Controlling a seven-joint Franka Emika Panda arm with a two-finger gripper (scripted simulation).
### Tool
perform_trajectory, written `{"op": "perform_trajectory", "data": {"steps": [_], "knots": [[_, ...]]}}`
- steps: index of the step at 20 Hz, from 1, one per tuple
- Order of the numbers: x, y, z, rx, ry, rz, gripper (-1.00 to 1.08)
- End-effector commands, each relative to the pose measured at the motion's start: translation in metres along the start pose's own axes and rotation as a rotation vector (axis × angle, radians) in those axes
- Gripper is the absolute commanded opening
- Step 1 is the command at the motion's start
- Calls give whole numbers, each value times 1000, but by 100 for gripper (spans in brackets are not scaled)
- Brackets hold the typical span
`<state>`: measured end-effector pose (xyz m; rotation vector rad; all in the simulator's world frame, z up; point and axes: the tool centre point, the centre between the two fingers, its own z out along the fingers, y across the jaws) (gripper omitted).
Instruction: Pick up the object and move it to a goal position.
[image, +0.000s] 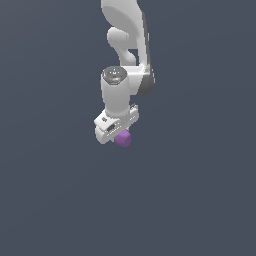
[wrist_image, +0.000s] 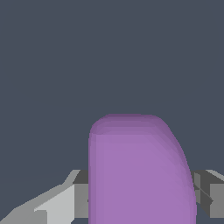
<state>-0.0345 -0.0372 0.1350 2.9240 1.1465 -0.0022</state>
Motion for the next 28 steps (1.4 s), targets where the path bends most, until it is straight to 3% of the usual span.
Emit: {"op": "perform_trajectory", "data": {"steps": [1,15,28], "knots": [[-7,-14,-15,-1,0,0,-100],[-39,-82,-93,0,1,0,-100],[-49,-104,-120,0,2,0,-100]]}}
